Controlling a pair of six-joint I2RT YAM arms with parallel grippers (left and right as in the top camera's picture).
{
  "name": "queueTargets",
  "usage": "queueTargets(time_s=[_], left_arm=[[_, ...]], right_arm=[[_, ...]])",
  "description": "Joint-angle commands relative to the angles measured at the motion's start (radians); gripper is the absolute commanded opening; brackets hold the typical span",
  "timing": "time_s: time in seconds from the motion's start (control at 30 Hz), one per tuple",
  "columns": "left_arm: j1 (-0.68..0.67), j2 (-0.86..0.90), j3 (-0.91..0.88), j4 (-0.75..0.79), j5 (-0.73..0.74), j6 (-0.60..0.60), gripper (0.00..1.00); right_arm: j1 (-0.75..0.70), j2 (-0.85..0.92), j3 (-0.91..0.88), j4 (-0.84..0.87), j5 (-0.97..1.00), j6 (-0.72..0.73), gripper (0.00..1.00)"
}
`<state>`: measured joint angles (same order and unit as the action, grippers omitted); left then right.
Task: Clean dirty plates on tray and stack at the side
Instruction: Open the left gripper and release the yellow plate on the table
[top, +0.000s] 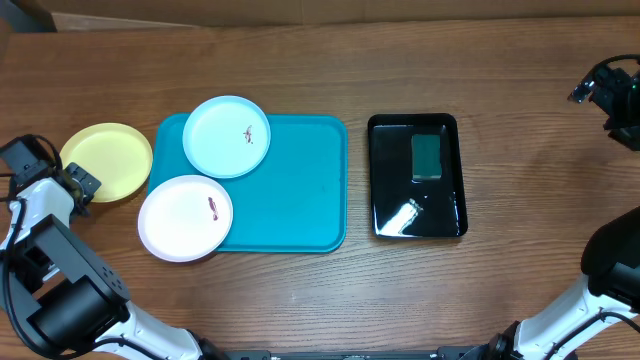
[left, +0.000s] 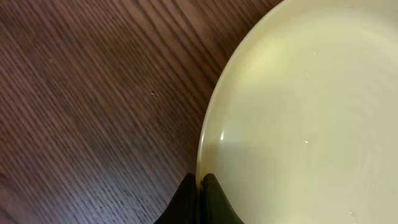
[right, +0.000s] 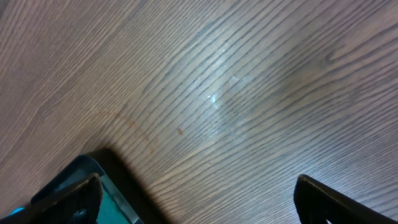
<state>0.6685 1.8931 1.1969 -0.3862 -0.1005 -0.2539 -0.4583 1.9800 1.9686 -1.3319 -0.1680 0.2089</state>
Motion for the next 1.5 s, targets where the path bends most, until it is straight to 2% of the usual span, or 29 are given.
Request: queueTargets(time_s=[0.0, 0.47, 0.6, 1.13, 1.17, 1.2, 1.23, 1.27, 1.37, 1.47], left_arm=[[-0.032, 0.016, -0.002, -0.027, -0.016, 0.041, 0.04], [-0.034, 0.016, -0.002, -0.082, -0.021, 0.034, 0.04], [-0.032, 0.016, -0.002, -0.113, -0.098, -0.064, 0.04], [-0.016, 0.016, -0.002, -0.085, -0.102, -0.107, 0.06], [-0.012, 0.016, -0.002, -0.085, -0.101, -0.11, 0.11], [-0.009, 0.016, -0.002, -0.084, -0.101, -0.11, 0.22], [-0.004, 0.016, -0.002, -0.08, -0.101, -0.11, 0.38], [0.0, 0.016, -0.002, -0.077, -0.095, -0.114, 0.47], [0.007, 0.016, -0.002, -0.061, -0.028, -0.105, 0.6], [0.005, 0.008, 0.011, -0.083, 0.06, -0.084, 0.67]], right_arm=[[-0.001, -0.007, 0.016, 0.003, 0.003, 0.001, 1.0], [-0.001, -0.007, 0.016, 0.003, 0.003, 0.001, 1.0], [-0.001, -0.007, 0.016, 0.003, 0.002, 0.001, 1.0], [-0.001, -0.007, 0.016, 0.003, 0.002, 0.001, 1.0], [-0.001, -0.007, 0.016, 0.003, 0.003, 0.001, 1.0], [-0.001, -0.007, 0.016, 0.003, 0.002, 0.001, 1.0], [-0.001, -0.007, 0.016, 0.003, 0.002, 0.001, 1.0], [-0.001, -0.007, 0.016, 0.003, 0.002, 0.001, 1.0], [-0.001, -0.007, 0.016, 0.003, 0.002, 0.001, 1.0], [-0.001, -0.007, 0.016, 0.003, 0.003, 0.001, 1.0]])
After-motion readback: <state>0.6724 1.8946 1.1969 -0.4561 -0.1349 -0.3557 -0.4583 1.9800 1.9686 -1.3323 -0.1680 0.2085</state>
